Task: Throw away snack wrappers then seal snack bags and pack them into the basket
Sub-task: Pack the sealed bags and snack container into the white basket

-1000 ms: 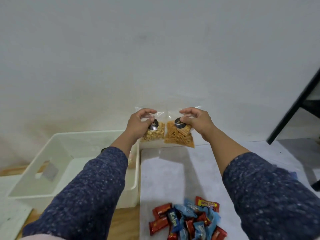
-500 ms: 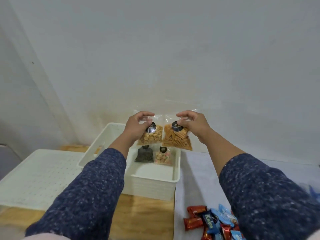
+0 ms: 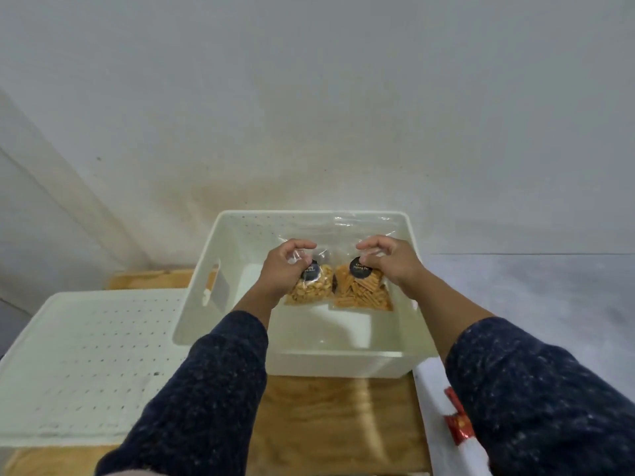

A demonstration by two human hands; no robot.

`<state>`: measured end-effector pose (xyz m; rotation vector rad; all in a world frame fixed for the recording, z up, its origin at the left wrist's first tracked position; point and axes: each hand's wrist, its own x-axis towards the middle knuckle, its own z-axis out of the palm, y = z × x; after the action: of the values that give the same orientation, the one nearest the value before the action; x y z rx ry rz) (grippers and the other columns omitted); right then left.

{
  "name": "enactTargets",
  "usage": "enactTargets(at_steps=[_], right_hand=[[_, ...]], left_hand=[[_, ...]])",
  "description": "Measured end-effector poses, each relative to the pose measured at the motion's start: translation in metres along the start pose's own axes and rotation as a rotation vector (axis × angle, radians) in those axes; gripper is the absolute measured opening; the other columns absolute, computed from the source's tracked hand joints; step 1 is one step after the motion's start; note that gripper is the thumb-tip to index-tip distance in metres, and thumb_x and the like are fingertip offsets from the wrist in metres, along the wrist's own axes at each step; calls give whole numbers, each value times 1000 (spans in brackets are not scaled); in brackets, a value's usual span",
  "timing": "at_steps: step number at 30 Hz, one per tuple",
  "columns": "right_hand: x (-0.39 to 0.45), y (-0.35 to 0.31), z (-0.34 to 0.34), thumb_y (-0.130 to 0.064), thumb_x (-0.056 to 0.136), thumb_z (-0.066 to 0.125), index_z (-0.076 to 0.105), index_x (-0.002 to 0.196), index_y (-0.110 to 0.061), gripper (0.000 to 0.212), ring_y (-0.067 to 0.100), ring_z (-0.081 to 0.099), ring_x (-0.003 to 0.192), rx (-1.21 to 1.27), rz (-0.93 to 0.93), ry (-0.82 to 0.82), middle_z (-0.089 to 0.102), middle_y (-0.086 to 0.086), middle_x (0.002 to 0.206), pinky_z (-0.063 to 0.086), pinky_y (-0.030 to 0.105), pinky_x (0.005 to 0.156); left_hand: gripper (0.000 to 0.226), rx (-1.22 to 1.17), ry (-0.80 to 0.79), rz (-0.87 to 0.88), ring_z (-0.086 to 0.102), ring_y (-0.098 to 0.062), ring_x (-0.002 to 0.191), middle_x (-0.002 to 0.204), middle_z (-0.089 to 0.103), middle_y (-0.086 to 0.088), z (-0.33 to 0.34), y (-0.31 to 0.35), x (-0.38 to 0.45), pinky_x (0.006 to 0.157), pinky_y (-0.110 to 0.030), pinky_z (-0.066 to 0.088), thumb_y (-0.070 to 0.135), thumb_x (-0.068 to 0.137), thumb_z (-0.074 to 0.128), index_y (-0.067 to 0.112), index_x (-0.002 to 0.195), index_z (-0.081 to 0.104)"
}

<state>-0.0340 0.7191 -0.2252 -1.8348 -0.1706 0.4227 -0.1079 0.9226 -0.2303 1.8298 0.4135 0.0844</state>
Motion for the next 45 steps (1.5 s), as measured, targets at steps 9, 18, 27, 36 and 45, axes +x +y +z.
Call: enactTargets(at_steps=[9,18,27,36,45], right_hand=[[32,53,24,14,77,63,66,104,4,29,0,59,57,-7,177,141,62,1,70,48,7,60],[47,26,25,7,81,61,68,103,-16,33,19,60,78,-426,262,162,59,10,118,49,16,55],[36,-38,14,-35,88,59,31,145,-15,67,30,39,131,-1080,249,-109,32,15,146,37,37,107],[-1,-111,-15,-32,90,54,49,121,-2,43,28,53,111,-1258,126,-32,53,13,124,45,32,84],[-62,-150,-92,-37,88,53,56,109,-3,40,30,55,107,-1278,-59,110,58,13,116,43,30,77]], left_hand=[[26,97,-178,-62,53,-12,97,113,65,-1,18,-57,52,75,-19,41,6,84,58,26,99,65],[28,250,-270,-7,60,-22,107,122,63,-1,14,-44,57,98,-41,47,12,81,67,16,109,66],[57,619,-182,-42,45,-29,125,141,38,-13,-12,14,68,101,-32,37,30,83,66,14,133,47],[55,1096,-68,72,53,-30,111,122,54,-17,-17,100,38,77,-33,43,46,93,47,-1,123,48],[53,1142,179,179,58,-31,96,111,58,-17,18,180,-26,67,-31,40,52,90,48,2,106,57]])
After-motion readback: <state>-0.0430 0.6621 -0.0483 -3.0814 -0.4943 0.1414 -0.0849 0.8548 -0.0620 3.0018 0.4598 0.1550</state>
